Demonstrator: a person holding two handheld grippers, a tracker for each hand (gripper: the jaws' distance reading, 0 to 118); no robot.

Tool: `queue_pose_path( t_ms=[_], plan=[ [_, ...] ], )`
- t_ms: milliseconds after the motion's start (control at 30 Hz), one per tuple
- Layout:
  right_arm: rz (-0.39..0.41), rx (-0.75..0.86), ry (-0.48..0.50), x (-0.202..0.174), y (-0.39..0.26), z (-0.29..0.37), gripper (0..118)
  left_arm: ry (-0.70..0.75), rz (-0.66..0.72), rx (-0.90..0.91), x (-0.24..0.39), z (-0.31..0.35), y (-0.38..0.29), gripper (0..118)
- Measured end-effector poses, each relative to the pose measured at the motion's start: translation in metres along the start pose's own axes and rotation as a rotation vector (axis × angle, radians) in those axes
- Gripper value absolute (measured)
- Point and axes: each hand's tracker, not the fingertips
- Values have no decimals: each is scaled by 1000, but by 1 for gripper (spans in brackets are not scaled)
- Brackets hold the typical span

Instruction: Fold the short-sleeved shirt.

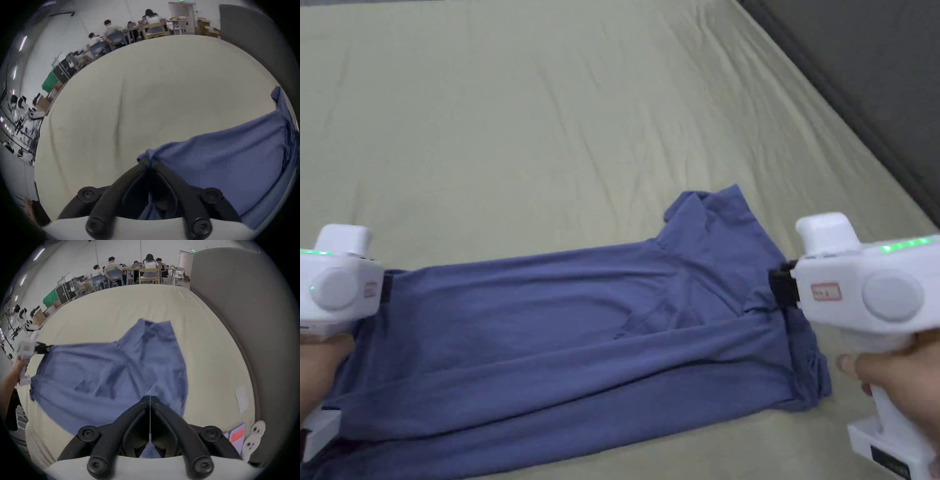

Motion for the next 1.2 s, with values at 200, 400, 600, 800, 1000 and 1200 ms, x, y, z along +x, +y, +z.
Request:
queue_pose_path(
  t_ms=[200, 400, 600, 800, 1000, 1200],
  plan=[
    [-76, -49, 42, 35, 83, -75, 113, -61, 119, 24, -29, 28, 0, 0],
    [-114, -234, -41, 40, 94, -136, 110, -70, 108, 46, -33, 41, 1, 0],
    [95, -159, -57, 14, 84, -119, 6, -74, 102, 45, -27, 49, -5, 0],
    [174, -65, 25, 22, 78, -47, 5, -97, 113, 57, -35, 65, -10, 0],
    [180, -49, 85, 23, 51, 39, 5, -136, 100, 106, -45, 116, -36, 0],
    [195, -120, 117, 10, -4, 59, 5, -155, 75, 73, -57, 137, -89, 0]
  ],
)
